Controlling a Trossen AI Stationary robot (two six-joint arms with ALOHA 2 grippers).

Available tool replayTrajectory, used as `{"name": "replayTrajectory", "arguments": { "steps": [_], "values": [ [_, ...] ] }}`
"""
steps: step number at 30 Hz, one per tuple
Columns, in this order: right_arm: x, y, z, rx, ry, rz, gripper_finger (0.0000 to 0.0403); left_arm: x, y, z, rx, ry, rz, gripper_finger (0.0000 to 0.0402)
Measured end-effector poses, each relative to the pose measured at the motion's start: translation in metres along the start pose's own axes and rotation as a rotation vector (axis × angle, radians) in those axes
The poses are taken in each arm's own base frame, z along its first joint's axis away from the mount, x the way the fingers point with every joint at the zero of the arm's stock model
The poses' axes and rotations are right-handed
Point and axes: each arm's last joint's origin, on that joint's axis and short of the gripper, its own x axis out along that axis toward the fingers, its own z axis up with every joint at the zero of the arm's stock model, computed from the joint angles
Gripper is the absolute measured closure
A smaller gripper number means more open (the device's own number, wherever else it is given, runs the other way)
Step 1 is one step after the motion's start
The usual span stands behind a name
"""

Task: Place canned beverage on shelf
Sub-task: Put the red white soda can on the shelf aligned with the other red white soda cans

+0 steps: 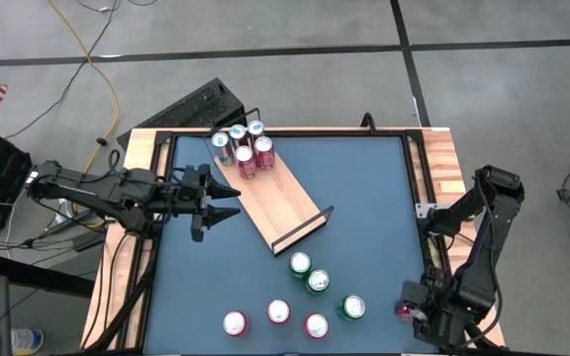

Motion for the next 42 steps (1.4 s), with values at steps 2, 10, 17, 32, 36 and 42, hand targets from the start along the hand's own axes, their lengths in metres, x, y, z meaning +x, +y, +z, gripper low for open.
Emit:
{"name": "replayTrajectory", "arguments": {
  "steps": [2, 10, 17, 32, 36, 42],
  "values": [
    [0.000, -0.001, 0.002, 0.004, 0.003, -0.009, 0.0015, 0.000, 0.000, -0.001, 0.002, 0.007, 0.002, 0.0175],
    [0.000, -0.001, 0.002, 0.001, 0.030, -0.009, 0.0042, 0.000, 0.000, -0.001, 0.003, 0.010, 0.003, 0.0175],
    [0.000, -0.002, 0.002, 0.001, 0.033, -0.021, 0.0080, 0.000, 0.000, -0.001, -0.005, 0.010, 0.003, 0.0175],
    [0.020, 0.009, 0.013, -0.002, 0.105, -0.051, 0.0117, 0.000, 0.000, -0.001, -0.007, 0.012, 0.002, 0.0175],
    [0.017, 0.008, 0.017, 0.015, 0.097, -0.038, 0.0118, 0.000, 0.000, -0.001, -0.007, 0.012, 0.002, 0.0175],
    [0.009, 0.009, 0.020, 0.028, 0.063, -0.040, 0.0142, 0.000, 0.000, -0.001, -0.015, 0.013, 0.003, 0.0175]
  ]
}}
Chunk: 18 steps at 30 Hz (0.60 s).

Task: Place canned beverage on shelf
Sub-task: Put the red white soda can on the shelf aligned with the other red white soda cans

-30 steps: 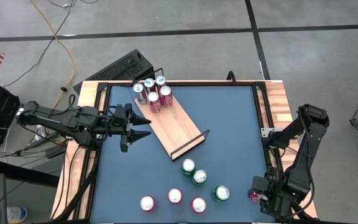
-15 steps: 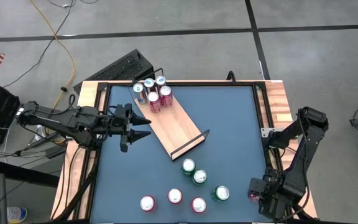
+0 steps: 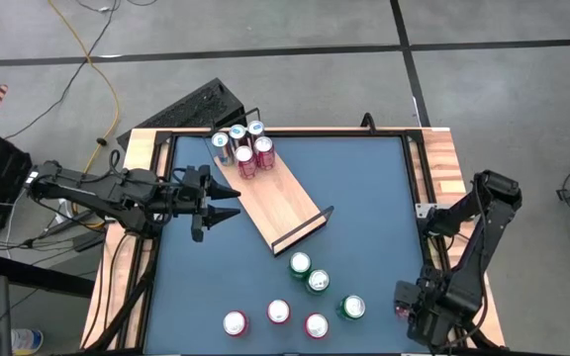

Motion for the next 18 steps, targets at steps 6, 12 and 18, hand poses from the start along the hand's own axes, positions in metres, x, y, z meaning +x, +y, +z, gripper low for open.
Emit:
{"name": "replayTrajectory", "arguments": {
  "steps": [6, 12, 18],
  "values": [
    [-0.001, -0.001, 0.003, 0.109, 0.007, -0.004, 0.0185, 0.000, 0.000, 0.000, -0.024, 0.000, 0.000, 0.0175],
    [-0.003, -0.003, 0.013, 0.240, -0.024, -0.002, 0.0187, 0.000, 0.000, 0.000, -0.025, 0.000, 0.000, 0.0175],
    [-0.003, -0.007, 0.028, 0.374, -0.077, -0.011, 0.0188, 0.000, 0.000, 0.000, -0.025, 0.000, 0.000, 0.0175]
  ]
}}
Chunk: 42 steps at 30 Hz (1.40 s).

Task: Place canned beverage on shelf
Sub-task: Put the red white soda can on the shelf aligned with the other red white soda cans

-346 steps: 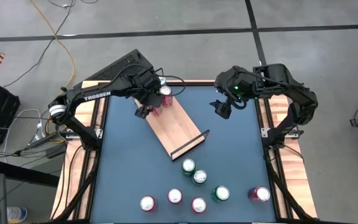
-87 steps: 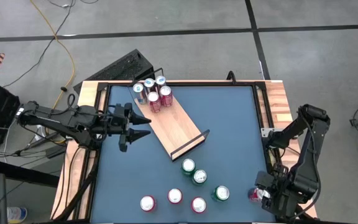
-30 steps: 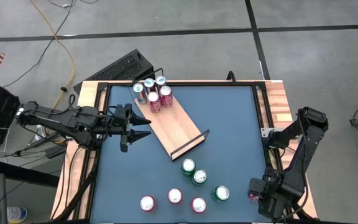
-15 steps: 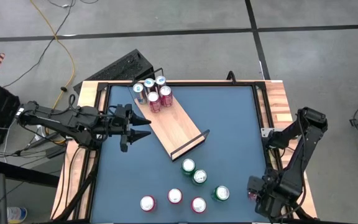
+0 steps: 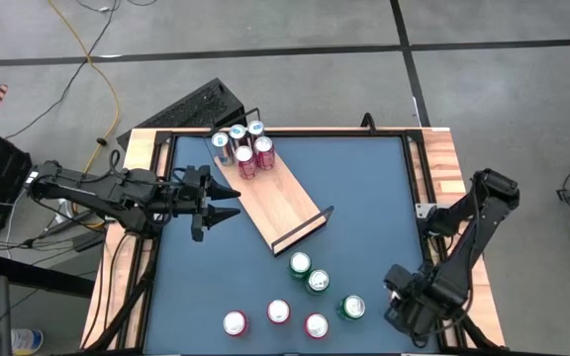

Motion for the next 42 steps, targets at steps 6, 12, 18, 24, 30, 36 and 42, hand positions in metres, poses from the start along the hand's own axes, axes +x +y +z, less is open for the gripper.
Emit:
{"name": "replayTrajectory", "arguments": {
  "steps": [6, 12, 18, 24, 30, 36, 42],
  "values": [
    [0.002, 0.001, 0.013, 0.057, -0.041, -0.011, 0.0188, 0.000, 0.000, 0.000, 0.019, -0.001, 0.000, 0.0175],
    [0.002, 0.001, 0.018, 0.104, -0.086, -0.008, 0.0188, 0.000, 0.000, 0.000, 0.020, -0.001, 0.000, 0.0175],
    [0.001, 0.000, 0.017, 0.167, -0.156, 0.000, 0.0188, 0.000, 0.000, 0.000, 0.021, -0.001, 0.000, 0.0175],
    [0.001, -0.003, 0.027, 0.236, -0.261, -0.009, 0.0188, 0.000, 0.000, 0.000, 0.021, -0.001, 0.001, 0.0175],
    [-0.008, -0.004, 0.042, 0.279, -0.314, -0.032, 0.0188, 0.000, 0.000, 0.000, 0.020, -0.002, 0.000, 0.0175],
    [-0.036, -0.008, 0.058, 0.290, -0.410, -0.079, 0.0188, 0.000, 0.000, 0.000, 0.012, -0.002, 0.000, 0.0175],
    [-0.074, -0.009, 0.083, 0.259, -0.492, -0.063, 0.0188, 0.000, 0.000, 0.000, 0.012, -0.002, 0.000, 0.0175]
  ]
}}
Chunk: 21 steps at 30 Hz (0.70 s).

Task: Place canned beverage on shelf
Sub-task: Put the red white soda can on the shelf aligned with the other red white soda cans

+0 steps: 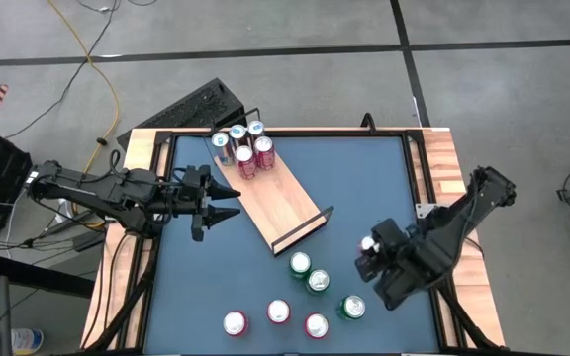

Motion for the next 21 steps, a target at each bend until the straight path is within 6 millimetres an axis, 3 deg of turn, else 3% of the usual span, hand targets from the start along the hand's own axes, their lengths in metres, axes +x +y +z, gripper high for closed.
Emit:
{"name": "replayTrajectory", "arguments": {
  "steps": [8, 16, 21],
  "values": [
    [-0.021, 0.008, 0.058, -0.109, -0.057, 0.087, 0.0188, 0.000, 0.000, 0.000, -0.001, 0.001, 0.000, 0.0175],
    [-0.049, 0.003, 0.119, -0.196, -0.152, 0.203, 0.0188, 0.000, 0.000, 0.000, -0.001, 0.001, -0.002, 0.0175],
    [-0.049, 0.006, 0.160, -0.219, -0.284, 0.281, 0.0188, 0.000, 0.000, 0.000, 0.002, 0.004, 0.000, 0.0175]
  ]
}}
